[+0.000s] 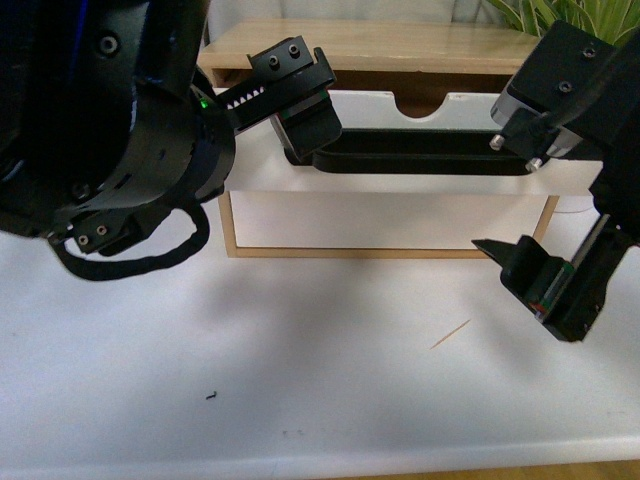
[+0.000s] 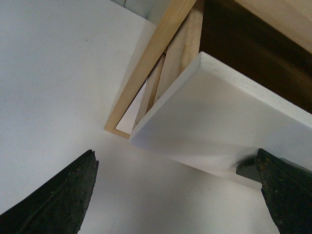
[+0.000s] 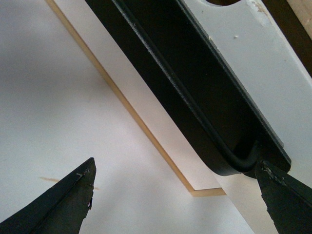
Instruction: Close drawer sideways
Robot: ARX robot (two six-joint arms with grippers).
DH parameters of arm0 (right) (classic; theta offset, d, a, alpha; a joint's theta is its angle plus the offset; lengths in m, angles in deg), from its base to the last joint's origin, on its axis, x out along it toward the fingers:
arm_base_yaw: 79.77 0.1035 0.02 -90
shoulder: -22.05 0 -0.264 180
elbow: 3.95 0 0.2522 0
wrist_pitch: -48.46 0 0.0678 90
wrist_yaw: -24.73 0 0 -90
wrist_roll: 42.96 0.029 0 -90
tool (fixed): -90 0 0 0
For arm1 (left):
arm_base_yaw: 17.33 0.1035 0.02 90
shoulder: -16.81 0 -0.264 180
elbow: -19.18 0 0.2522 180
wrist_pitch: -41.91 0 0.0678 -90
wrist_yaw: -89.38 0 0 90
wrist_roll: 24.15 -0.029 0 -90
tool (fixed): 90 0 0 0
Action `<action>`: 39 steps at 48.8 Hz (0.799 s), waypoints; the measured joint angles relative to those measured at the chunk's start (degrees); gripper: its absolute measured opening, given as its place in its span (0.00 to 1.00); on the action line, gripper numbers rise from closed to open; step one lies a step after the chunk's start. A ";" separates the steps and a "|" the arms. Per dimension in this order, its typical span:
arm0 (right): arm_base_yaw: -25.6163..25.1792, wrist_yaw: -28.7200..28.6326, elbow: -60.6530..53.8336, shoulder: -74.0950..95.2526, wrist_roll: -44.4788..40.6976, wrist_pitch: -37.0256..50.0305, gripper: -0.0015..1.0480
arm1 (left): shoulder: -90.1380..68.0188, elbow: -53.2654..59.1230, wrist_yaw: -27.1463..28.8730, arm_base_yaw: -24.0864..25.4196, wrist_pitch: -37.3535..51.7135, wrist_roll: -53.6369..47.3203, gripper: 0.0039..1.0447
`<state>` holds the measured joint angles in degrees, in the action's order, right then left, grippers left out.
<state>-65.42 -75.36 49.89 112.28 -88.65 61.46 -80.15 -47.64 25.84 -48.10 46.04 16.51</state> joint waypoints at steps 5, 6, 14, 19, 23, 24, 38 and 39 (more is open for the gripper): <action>-0.70 1.11 3.48 3.56 0.07 0.90 0.91 | -3.15 -4.07 -1.33 0.98 -0.98 -0.20 0.95; -0.85 1.33 4.20 4.31 0.09 1.03 0.91 | -3.78 -4.92 -1.66 1.25 -1.07 -0.22 0.95; -2.10 2.49 9.92 9.60 0.76 1.16 0.91 | -8.02 -10.84 -4.11 3.04 -2.43 -0.50 0.95; -2.91 3.21 13.05 12.26 1.20 1.16 0.91 | -9.60 -13.14 -4.59 3.72 -3.04 -0.87 0.95; -3.41 3.85 15.02 13.86 1.55 1.22 0.91 | -10.19 -14.05 -5.20 4.00 -3.52 -1.25 0.95; -3.52 4.02 15.41 14.14 1.62 1.29 0.91 | -10.25 -14.16 -5.27 4.02 -3.61 -1.29 0.95; -4.00 4.00 17.81 16.52 2.78 0.87 0.91 | -11.13 -15.45 -5.38 4.59 -4.46 -1.75 0.94; -4.00 3.96 17.81 16.52 2.82 0.81 0.91 | -11.13 -15.45 -5.33 4.63 -4.46 -1.75 0.94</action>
<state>-69.42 -71.40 67.70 128.81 -85.83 62.27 -91.28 -63.10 20.51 -43.46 41.58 14.76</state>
